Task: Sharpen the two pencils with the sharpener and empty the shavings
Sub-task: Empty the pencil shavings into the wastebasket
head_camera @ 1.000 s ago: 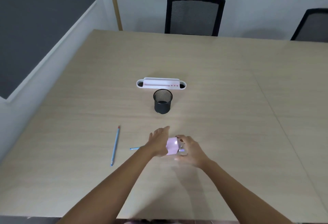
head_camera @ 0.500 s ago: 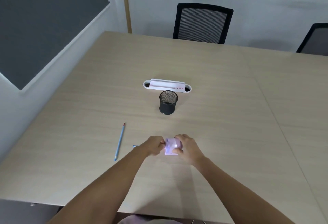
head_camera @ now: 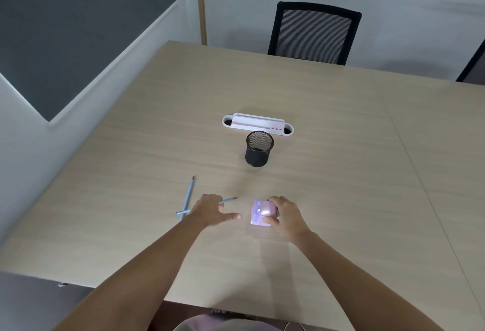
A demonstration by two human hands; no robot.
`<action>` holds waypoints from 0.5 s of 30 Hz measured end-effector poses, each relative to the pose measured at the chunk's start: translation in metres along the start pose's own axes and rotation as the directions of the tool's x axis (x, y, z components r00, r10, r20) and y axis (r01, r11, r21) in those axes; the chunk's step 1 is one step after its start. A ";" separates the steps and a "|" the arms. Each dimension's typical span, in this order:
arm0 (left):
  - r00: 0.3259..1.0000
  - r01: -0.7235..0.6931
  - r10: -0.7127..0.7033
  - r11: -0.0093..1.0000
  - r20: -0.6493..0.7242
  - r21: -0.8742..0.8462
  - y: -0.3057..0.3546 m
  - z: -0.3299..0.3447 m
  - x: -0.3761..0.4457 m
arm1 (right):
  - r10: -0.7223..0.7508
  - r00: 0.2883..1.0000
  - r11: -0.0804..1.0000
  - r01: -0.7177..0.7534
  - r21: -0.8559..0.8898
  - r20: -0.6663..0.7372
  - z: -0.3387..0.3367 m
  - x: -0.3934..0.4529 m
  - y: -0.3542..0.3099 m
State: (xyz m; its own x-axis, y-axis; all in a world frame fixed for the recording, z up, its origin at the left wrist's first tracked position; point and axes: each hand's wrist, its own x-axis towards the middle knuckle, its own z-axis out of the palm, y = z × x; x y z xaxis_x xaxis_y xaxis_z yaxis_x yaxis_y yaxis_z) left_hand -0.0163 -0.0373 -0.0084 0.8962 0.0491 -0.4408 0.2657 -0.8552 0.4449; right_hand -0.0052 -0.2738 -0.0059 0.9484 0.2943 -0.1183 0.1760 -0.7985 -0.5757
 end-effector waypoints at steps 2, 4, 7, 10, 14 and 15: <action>0.999 0.020 -0.022 0.998 -0.028 -0.065 -0.008 -0.002 -0.001 | -0.002 1.000 1.000 0.002 -0.002 -0.014 0.001 0.000 -0.001; 0.999 0.037 -0.038 0.998 -0.024 -0.059 -0.012 -0.003 -0.002 | 0.003 1.000 1.000 -0.003 -0.002 -0.019 0.003 -0.001 -0.002; 0.995 0.067 -0.075 0.992 -0.071 -0.112 -0.018 -0.003 -0.005 | 0.020 0.999 1.000 -0.020 -0.007 -0.035 0.006 -0.002 -0.002; 0.974 0.110 -0.146 0.974 -0.174 -0.198 -0.023 -0.003 -0.005 | 0.040 0.998 0.999 -0.041 -0.014 -0.043 0.007 -0.002 -0.003; 0.886 0.255 -0.362 0.902 -0.291 -0.348 -0.026 -0.010 0.006 | 0.057 0.997 0.998 -0.057 0.000 -0.060 0.007 -0.003 -0.005; 0.865 0.307 -0.416 0.881 -0.279 -0.361 -0.026 -0.012 0.009 | 0.061 0.996 0.998 -0.061 -0.002 -0.062 0.008 -0.003 -0.005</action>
State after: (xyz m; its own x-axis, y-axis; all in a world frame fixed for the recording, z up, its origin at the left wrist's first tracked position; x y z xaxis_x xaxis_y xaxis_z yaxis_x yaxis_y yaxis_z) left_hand -0.0108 -0.0081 -0.0144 0.7642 0.5426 -0.3488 0.6373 -0.5520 0.5377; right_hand -0.0111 -0.2668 -0.0090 0.9719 0.2119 -0.1024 0.1183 -0.8158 -0.5662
